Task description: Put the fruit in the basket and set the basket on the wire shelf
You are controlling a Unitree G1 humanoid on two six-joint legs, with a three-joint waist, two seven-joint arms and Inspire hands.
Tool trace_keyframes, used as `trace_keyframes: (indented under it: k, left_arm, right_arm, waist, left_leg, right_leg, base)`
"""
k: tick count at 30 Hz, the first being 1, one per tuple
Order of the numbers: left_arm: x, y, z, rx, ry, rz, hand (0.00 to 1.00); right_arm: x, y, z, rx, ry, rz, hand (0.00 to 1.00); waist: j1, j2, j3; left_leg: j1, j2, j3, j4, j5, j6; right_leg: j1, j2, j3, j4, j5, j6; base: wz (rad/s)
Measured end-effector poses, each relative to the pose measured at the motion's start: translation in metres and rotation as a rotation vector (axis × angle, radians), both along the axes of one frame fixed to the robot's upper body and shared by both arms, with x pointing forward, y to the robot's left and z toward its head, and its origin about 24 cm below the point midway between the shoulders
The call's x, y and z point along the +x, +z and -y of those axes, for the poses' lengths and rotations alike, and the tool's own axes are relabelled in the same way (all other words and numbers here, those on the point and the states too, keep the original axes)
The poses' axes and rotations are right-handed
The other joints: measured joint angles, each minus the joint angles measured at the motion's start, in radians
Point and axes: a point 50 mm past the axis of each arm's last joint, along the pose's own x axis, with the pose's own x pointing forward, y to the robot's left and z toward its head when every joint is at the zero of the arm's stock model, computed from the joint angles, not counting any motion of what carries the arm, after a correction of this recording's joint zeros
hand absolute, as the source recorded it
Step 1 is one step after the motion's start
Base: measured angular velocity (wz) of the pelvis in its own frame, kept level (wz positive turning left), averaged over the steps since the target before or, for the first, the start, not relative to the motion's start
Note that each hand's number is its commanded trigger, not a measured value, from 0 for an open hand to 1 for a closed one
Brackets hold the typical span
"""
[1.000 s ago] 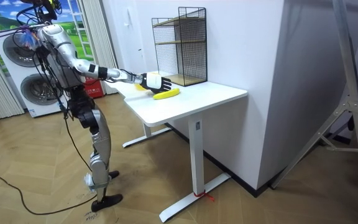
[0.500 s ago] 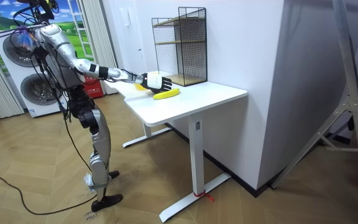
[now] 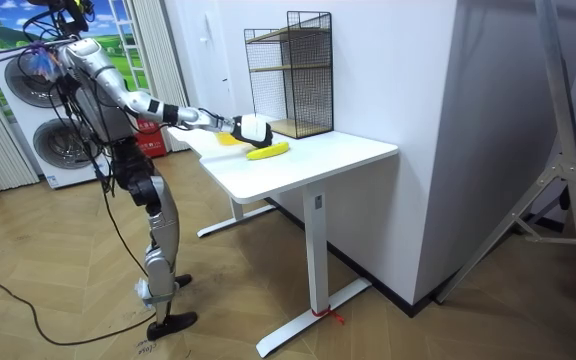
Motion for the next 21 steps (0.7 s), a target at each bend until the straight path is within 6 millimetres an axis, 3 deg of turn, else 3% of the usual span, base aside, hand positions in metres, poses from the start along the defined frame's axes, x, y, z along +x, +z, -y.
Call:
trace_keyframes:
  k: [7, 11, 21]
  left_arm:
    - [0.0066, 0.0000, 0.0006, 0.000, -0.023, 0.015, 0.00]
    - [0.0061, 0.0007, -0.0017, 0.004, -0.038, 0.009, 0.00]
    - [0.0105, 0.0012, -0.0033, 0.005, -0.048, 0.016, 0.00]
  right_arm:
    - [-0.0014, -0.0025, 0.0006, 0.008, -0.003, -0.009, 1.00]
    - [-0.0015, -0.0026, 0.0007, 0.010, -0.002, -0.010, 1.00]
    - [0.0015, 0.0027, 0.0000, 0.035, -0.007, 0.022, 1.00]
  waist:
    - [0.000, 0.001, 0.0021]
    - [0.000, -0.003, 0.0082]
    - [0.001, 0.006, 0.0040]
  left_leg:
    - [0.002, 0.000, -0.002, -0.002, -0.002, -0.001]
    - [-0.005, 0.000, -0.003, 0.007, -0.005, 0.000]
    - [-0.011, 0.002, 0.003, 0.010, -0.007, 0.001]
  right_leg:
    - [0.000, 0.000, -0.001, 0.007, 0.000, 0.000]
    - [-0.002, 0.000, 0.000, 0.001, -0.001, 0.001]
    - [-0.017, 0.002, 0.014, 0.005, 0.000, 0.001]
  base:
    - [0.00]
    - [0.00]
    - [-0.03]
